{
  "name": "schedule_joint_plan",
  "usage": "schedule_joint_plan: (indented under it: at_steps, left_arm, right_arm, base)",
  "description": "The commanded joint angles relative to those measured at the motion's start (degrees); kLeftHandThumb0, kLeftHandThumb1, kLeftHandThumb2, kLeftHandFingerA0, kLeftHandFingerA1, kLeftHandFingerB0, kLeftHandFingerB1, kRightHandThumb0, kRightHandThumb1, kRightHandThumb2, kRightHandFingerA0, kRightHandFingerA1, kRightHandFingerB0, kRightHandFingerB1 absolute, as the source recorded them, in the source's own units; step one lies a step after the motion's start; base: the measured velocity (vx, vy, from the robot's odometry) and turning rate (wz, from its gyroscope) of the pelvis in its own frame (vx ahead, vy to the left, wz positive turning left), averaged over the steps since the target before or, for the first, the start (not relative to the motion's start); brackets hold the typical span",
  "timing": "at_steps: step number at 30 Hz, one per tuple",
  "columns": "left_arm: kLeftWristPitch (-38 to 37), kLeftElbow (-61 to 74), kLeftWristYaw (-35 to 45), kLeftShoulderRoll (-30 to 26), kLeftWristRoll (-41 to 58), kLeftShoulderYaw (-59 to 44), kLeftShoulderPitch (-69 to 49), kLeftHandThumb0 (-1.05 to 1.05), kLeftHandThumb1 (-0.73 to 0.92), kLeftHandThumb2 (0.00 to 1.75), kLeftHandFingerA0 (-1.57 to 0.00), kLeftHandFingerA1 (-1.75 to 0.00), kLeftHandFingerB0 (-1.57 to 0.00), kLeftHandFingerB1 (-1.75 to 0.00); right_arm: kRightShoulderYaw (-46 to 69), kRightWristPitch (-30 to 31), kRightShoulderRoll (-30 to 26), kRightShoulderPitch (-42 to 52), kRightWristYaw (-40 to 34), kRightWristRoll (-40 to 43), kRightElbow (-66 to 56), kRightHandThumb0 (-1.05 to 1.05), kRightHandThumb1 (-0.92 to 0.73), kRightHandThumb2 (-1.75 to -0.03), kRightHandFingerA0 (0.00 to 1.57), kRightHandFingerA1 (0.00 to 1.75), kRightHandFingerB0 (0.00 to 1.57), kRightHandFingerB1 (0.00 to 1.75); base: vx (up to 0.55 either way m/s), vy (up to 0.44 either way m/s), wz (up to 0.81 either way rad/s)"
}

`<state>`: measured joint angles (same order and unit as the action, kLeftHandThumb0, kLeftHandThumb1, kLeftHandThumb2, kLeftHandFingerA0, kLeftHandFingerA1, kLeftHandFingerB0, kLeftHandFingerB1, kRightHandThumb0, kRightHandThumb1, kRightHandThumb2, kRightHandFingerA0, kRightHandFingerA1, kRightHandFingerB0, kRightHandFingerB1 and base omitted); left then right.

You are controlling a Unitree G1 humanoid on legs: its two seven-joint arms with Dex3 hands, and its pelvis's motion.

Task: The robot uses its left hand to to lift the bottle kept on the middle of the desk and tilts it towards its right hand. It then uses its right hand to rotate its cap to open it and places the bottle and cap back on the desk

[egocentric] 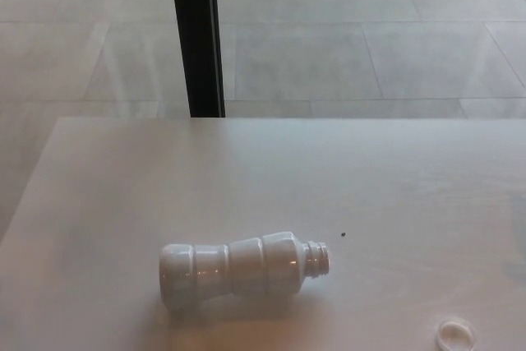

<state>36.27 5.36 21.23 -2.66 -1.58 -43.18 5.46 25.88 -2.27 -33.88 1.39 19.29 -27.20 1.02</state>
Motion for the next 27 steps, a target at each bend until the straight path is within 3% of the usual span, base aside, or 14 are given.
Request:
schedule_joint_plan:
  at_steps: [1,4,5,6,7,9,13,15,18,20,21,22,23,27]
  left_arm:
    - [-20.36,-51.43,-12.81,-15.41,42.42,-52.49,-10.04,-0.82,0.92,0.85,0.0,-0.24,0.0,-0.11]
    - [-22.76,-57.28,-13.99,-16.58,42.94,-53.83,-11.32,-0.84,0.91,0.88,0.0,-0.21,0.0,-0.04]
    - [-23.0,-57.31,-15.34,-14.83,42.62,-54.2,-12.5,-0.81,0.92,0.88,0.0,-0.2,0.0,0.0]
    - [-17.15,-50.6,-22.79,-9.2,38.63,-53.92,-14.72,-0.79,0.92,1.25,-0.09,-0.56,0.0,-0.42]
    - [-15.11,-51.07,-22.4,-8.77,38.91,-54.3,-15.5,-0.77,0.92,0.98,0.0,-0.36,0.0,0.0]
    - [-17.38,-54.14,-18.23,-7.7,36.47,-51.3,-17.11,-0.8,0.87,1.25,0.0,-0.42,0.0,-0.36]
    - [-21.41,-55.81,-13.56,-5.92,31.3,-46.61,-18.97,-0.88,0.88,1.22,-0.05,-0.42,0.0,-0.26]
    - [-23.38,-58.35,-9.52,-5.4,28.89,-43.75,-20.84,-0.9,0.87,1.22,-0.06,-0.36,0.0,-0.25]
    - [-22.13,-60.27,-8.18,-5.47,21.14,-36.15,-23.47,-0.78,0.92,0.83,-0.1,-0.68,0.0,-0.46]
    - [-22.02,-59.94,-7.37,-5.24,20.3,-35.13,-24.01,-0.78,0.92,0.83,-0.1,-0.68,0.0,-0.46]
    - [-21.83,-59.91,-5.3,-5.32,21.85,-36.13,-24.06,-0.81,0.92,0.81,-0.12,-0.65,0.0,-0.4]
    - [-21.48,-59.71,-2.73,-5.44,23.75,-37.41,-24.12,-0.81,0.92,0.81,-0.12,-0.65,0.0,-0.4]
    - [-21.9,-60.55,-2.2,-6.04,24.7,-38.16,-23.73,-0.79,0.92,0.78,-0.13,-0.65,0.0,-0.46]
    - [-23.92,-63.31,-2.49,-7.53,24.12,-37.49,-22.96,-0.79,0.92,0.79,-0.16,-0.64,0.0,-0.45]
  right_arm:
    - [59.98,9.63,7.63,-5.63,-24.08,53.34,29.49,-0.71,-0.72,-0.63,0.0,0.75,0.0,0.7]
    - [62.81,9.65,7.04,-6.86,-27.12,54.5,32.68,-0.72,-0.71,-0.68,0.0,0.85,0.0,0.66]
    - [62.31,7.8,7.8,-6.63,-27.04,54.47,35.06,-0.65,-0.82,-0.64,0.0,0.37,0.0,0.48]
    - [61.66,8.79,12.54,-6.63,-28.5,55.14,33.43,-0.67,-0.86,-0.62,0.0,0.16,0.0,0.31]
    - [61.57,8.89,13.88,-6.82,-28.61,55.43,33.45,-0.64,-0.88,-0.63,0.0,0.0,0.0,0.12]
    - [61.74,9.29,16.21,-7.4,-30.76,55.23,33.76,-0.61,-0.85,-0.62,0.0,0.01,0.0,0.1]
    - [59.34,10.37,19.28,-6.11,-31.69,50.4,34.06,-0.62,-0.88,-0.64,0.0,0.0,0.0,0.18]
    - [59.58,10.12,20.4,-5.58,-30.7,50.51,35.38,-0.58,-0.82,-0.61,0.0,0.11,0.0,0.26]
    - [57.55,11.94,23.34,-3.11,-29.66,46.84,34.3,-0.56,-0.76,-0.61,0.0,0.88,0.0,0.57]
    - [57.59,11.82,23.59,-2.94,-29.54,45.87,34.41,-0.56,-0.76,-0.61,0.0,0.88,0.0,0.57]
    - [57.22,11.84,24.09,-2.39,-28.79,45.15,34.59,-0.62,-0.79,-0.55,0.43,1.54,0.0,0.64]
    - [56.69,11.84,24.78,-1.66,-27.88,44.31,34.79,-0.62,-0.79,-0.55,0.43,1.54,0.0,0.64]
    - [56.25,11.26,25.59,-1.39,-27.1,43.8,34.62,-0.6,-0.79,-0.58,0.02,1.03,0.0,0.62]
    - [55.63,9.34,27.31,-0.77,-23.58,43.63,35.31,-0.56,-0.8,-0.56,0.21,1.18,0.0,0.8]
  base:
    - [0.0,0.0,0.0]
    - [0.0,0.0,0.0]
    - [0.0,0.0,0.0]
    - [0.0,0.0,0.0]
    - [0.0,0.0,0.0]
    - [0.0,0.0,0.0]
    - [0.0,0.0,0.0]
    - [0.0,0.0,0.0]
    - [0.0,0.0,0.0]
    - [0.0,0.0,0.0]
    - [0.0,0.0,0.0]
    - [0.0,0.0,0.0]
    - [0.0,0.0,0.0]
    - [0.0,0.0,0.0]
